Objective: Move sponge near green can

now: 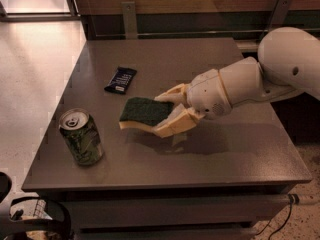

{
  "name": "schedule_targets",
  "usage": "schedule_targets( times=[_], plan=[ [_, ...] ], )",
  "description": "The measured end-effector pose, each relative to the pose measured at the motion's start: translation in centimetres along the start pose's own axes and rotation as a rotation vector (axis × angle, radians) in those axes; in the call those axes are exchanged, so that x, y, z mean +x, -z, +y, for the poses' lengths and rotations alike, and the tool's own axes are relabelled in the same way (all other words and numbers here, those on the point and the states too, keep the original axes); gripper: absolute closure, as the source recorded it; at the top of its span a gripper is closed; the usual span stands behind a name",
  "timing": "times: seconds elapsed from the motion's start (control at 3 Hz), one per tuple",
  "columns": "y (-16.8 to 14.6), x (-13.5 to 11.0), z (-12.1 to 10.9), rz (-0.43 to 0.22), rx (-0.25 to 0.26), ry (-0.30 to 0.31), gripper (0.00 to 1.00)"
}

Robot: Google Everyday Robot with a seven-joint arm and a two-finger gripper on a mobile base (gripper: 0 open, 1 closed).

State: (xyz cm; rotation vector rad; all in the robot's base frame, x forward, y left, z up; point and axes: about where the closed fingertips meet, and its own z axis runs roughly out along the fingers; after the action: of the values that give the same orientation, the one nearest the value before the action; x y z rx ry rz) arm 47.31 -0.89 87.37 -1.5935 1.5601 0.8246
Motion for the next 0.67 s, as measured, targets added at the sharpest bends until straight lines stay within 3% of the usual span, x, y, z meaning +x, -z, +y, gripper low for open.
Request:
schedule_targets(
  times=[0.33, 0.67],
  plan=[
    [-2.1, -0.12, 0.77, 0.006, -0.017, -0.009, 0.97],
    [-2.08, -0.25, 0.8, 0.006, -0.019, -0.006, 0.74]
  ],
)
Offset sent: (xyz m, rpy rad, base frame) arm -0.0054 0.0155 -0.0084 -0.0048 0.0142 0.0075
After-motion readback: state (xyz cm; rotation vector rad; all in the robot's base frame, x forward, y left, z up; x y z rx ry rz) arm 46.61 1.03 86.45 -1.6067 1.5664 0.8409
